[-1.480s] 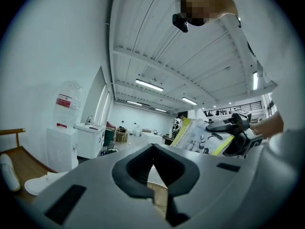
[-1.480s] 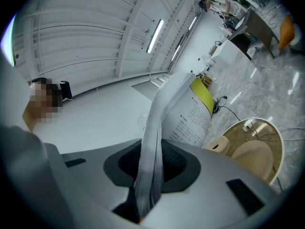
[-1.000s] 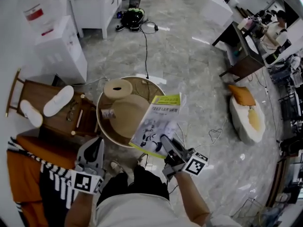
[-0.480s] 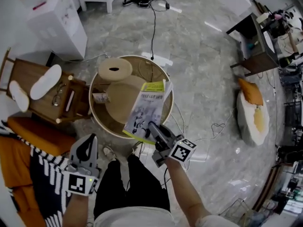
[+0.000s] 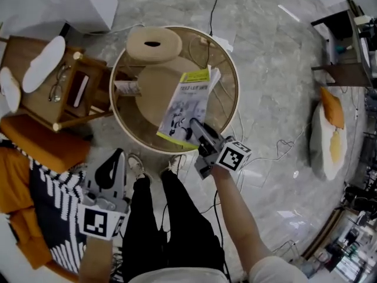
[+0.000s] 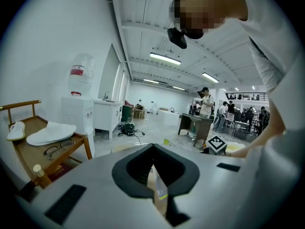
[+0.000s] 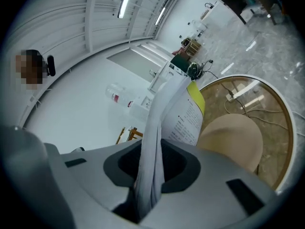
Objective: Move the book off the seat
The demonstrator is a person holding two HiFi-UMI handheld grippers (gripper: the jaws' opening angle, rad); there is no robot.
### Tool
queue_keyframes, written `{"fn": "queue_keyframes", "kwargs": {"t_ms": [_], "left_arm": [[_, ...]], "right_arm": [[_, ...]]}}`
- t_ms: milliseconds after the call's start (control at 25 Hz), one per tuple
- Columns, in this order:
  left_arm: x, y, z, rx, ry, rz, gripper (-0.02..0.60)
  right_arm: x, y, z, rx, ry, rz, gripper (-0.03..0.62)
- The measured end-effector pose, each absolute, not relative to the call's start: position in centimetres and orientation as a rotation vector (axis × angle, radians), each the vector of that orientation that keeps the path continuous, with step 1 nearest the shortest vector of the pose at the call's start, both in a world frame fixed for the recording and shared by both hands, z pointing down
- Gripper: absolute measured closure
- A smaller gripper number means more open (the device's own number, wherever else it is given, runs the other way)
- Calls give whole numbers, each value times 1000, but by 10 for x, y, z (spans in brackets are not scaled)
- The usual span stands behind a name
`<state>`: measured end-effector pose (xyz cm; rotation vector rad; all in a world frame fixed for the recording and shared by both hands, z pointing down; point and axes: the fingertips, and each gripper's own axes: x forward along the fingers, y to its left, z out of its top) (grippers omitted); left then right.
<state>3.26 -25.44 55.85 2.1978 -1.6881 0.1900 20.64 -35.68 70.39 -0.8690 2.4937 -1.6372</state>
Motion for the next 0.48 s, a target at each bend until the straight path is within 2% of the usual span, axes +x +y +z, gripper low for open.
{"fn": "queue_keyframes", "kwargs": {"t_ms": [240, 480], "left_arm": [[42, -251, 601, 2141, -1646, 213, 565], [41, -253, 607, 2139, -1681, 203, 565]], "right_arm": [[204, -368, 755, -850, 2505, -1705, 505], [193, -369, 776, -792, 2518, -1749, 505]]}}
